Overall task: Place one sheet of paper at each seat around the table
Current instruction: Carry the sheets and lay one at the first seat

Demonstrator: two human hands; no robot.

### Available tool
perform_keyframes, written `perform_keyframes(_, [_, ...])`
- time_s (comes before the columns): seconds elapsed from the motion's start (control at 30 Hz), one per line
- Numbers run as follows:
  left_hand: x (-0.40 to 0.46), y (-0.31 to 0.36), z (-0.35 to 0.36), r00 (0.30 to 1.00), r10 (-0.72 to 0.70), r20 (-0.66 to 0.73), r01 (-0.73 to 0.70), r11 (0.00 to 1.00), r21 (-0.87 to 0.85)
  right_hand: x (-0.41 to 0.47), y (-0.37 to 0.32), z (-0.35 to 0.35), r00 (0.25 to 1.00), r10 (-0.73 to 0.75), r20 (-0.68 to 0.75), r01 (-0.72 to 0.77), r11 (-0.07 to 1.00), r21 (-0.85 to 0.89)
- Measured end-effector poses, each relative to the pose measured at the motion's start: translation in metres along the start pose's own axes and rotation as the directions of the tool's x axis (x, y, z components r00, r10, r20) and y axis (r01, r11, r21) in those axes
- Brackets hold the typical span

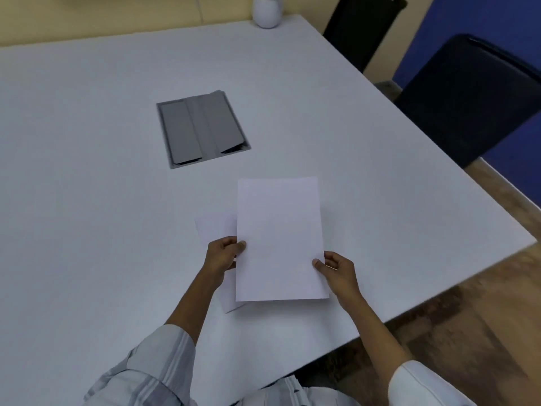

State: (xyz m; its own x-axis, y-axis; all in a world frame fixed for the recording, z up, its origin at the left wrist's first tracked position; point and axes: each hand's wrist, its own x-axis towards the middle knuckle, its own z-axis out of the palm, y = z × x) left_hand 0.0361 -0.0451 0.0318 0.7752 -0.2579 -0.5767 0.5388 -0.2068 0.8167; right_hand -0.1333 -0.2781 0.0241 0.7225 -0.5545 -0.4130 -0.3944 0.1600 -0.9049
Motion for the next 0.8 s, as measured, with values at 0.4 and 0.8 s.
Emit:
perform_keyframes(0.4, [-0.04,0.033,0.129,0.949,0.098,0.299,-0.106,0.994,0.012,-0.056,-0.019,-0.131,0.968,-0.016,-0.25,0.061,0.983,0.173])
perform_keyframes(0.8, [-0.068,0.072,0.384,0.859,0.243,0.451,-0.278,0.96,0.013,-0.038,-0.034,-0.37,0.934,-0.063,-0.351,0.162,0.952,0.259])
